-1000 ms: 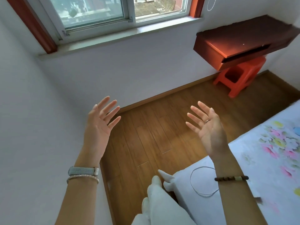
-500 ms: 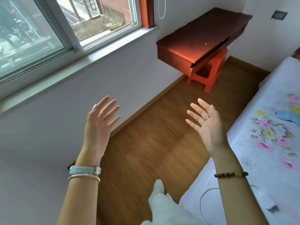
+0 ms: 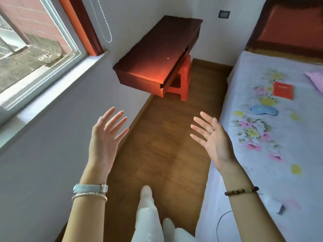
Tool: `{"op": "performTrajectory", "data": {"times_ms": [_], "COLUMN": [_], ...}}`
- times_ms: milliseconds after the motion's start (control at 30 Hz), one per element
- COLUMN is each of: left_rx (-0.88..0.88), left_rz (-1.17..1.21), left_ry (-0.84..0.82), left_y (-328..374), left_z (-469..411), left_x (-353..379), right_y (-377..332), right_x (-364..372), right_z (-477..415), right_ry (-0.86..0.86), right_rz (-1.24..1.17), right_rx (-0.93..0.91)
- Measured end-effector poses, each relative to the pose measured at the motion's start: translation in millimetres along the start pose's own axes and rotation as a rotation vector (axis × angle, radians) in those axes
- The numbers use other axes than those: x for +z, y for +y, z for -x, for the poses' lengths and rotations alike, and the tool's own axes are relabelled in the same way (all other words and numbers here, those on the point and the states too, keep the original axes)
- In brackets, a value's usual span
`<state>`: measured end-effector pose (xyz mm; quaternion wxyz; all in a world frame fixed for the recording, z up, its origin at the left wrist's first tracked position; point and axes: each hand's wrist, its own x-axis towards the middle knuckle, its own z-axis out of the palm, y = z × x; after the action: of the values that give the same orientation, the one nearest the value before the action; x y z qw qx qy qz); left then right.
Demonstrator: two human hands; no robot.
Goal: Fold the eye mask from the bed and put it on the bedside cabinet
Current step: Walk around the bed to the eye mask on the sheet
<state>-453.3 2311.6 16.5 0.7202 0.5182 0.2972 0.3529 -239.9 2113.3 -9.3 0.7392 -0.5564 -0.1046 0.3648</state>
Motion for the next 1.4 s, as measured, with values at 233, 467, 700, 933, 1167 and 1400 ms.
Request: {"op": "performTrajectory", "data": {"times_ms": [233, 467, 700, 933, 1167, 1400], "left_rx": [-0.077, -0.118, -0.212, -0.328, -0.406, -0.414], "left_rz": [0.002, -0.007, 0.000, 0.052, -0.016, -0.056], "left_ry": [-0.251, -0.455, -0.658, -0.808, -0.894, -0.900], "left_y": [-14.2, -16.3, -30.8, -64.8, -113.2, -137.5], "left_z": [-115.2, -239.5, -328.6, -375.5, -400.2, -442.3], "left_x": [59.4, 120.6, 181.6, 250.1, 317.5, 404.0], "right_y": [-20.3, -46.7, -72.2, -84.5, -95.6, -129.3], "right_x": [-15.2, -18.3, -24.0, -61.3, -116.0, -181.9], "right_z": [-51.8, -123.4, -177.1, -199.1, -231.9, -288.0], "right_ry": [0.184, 0.375, 0.577, 0.734, 0.850, 0.880], "right_rz": [-0.031, -0.089, -0.162, -0.201, -0.279, -0.318], "right_rx": [-0.075, -0.159, -0.230, -0.273, -0.272, -0.258]}}
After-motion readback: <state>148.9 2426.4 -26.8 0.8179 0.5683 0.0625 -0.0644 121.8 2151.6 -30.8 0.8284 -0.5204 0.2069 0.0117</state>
